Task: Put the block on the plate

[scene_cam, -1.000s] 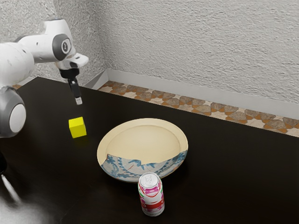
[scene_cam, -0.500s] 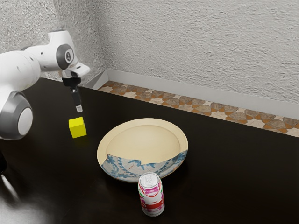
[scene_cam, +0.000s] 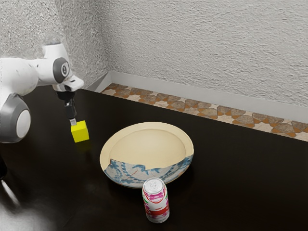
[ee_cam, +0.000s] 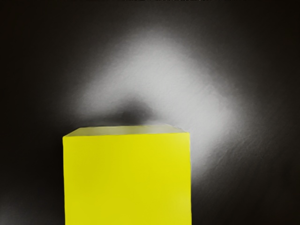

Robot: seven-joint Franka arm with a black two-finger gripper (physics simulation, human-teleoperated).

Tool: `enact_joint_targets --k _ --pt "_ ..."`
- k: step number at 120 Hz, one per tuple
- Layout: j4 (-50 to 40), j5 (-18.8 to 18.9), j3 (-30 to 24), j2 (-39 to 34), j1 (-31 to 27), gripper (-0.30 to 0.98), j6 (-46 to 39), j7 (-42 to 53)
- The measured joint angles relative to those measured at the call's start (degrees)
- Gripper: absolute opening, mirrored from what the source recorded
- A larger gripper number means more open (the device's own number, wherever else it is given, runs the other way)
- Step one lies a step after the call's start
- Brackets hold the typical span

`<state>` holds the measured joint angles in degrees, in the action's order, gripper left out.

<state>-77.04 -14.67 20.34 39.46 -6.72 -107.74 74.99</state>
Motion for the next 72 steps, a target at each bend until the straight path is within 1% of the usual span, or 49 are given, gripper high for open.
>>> enact_joint_targets --k 39,72 --pt "-0.35 -0.08 -0.35 2.11 -0.08 0.69 -3.71 0.88" --pt "-0.28 -0.03 -2.87 5.48 -1.58 0.69 -5.25 0.85"
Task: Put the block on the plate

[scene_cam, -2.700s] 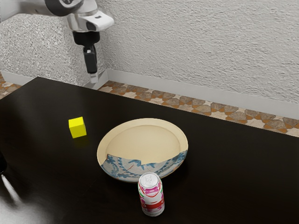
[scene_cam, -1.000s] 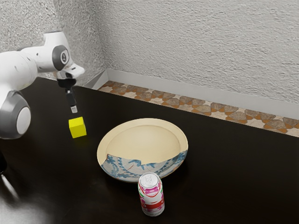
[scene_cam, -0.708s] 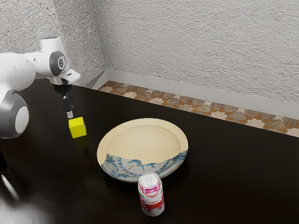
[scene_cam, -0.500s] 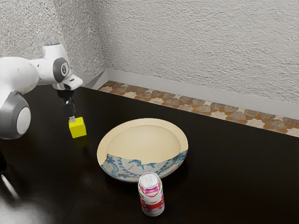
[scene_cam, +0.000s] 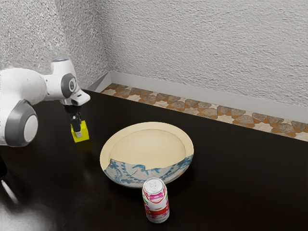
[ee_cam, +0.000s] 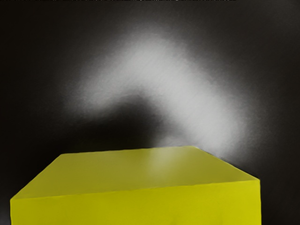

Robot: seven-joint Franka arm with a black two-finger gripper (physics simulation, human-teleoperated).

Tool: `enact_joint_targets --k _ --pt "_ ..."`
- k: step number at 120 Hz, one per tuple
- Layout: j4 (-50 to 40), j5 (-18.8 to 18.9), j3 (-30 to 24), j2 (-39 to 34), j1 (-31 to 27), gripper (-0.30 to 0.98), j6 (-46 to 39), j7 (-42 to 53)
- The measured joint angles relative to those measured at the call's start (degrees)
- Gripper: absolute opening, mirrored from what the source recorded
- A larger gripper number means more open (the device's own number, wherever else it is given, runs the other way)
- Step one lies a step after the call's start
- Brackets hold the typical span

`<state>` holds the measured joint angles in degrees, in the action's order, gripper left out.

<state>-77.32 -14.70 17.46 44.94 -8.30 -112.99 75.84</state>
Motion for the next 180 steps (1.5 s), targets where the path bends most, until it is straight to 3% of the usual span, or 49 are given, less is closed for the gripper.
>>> enact_joint_targets --k 16,46,88,136,180 --pt "-0.04 0.18 -0.46 0.78 -0.12 0.68 -0.69 -0.21" --pt "-0.05 0.24 -0.51 0.76 -0.14 0.47 -1.16 -1.09" --pt "-0.1 0.28 -0.5 0.34 -0.09 0.36 -1.57 -1.99" --pt "-1.24 3.07 -0.57 -13.89 1.24 0.41 1.09 -3.46" --pt "-3.01 11.64 -18.55 -16.69 2.95 0.4 4.12 -10.69"
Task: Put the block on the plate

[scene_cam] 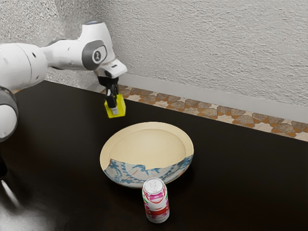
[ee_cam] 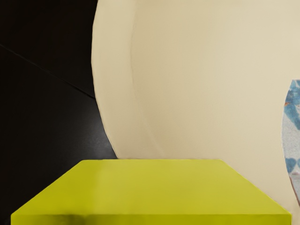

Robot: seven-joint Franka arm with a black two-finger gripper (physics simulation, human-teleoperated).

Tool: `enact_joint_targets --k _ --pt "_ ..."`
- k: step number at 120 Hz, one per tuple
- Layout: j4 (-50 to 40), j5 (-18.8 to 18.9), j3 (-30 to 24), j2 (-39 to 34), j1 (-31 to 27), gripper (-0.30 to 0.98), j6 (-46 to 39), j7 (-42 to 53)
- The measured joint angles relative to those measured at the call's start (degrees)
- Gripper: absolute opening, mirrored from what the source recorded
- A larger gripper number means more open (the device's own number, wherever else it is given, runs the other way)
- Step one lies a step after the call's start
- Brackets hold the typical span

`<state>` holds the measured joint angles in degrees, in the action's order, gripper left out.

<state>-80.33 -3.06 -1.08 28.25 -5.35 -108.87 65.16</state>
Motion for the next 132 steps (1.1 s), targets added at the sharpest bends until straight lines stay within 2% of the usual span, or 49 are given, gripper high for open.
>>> enact_joint_targets --k 25,45,54,75,98,104,118,132 --pt "-5.75 4.59 -8.96 -1.73 -0.09 0.39 -1.2 -5.71" --pt "-9.01 6.84 -13.16 -2.06 -0.01 0.39 -3.36 -10.15" --pt "-9.89 7.54 -13.89 -2.03 0.02 0.39 -4.29 -12.02" --pt "-10.22 8.08 -14.11 -2.02 0.04 0.55 -5.47 -15.38" --pt "-10.59 8.22 -14.12 -2.44 0.01 0.63 -5.83 -18.16" --pt "-8.99 8.27 -13.9 -3.97 0.23 0.64 -4.77 -18.7" --pt "1.97 8.31 -13.54 -8.87 1.05 0.66 3.47 -19.69" --pt "4.22 8.2 -13.35 -17.16 1.16 0.67 11.77 -20.16"
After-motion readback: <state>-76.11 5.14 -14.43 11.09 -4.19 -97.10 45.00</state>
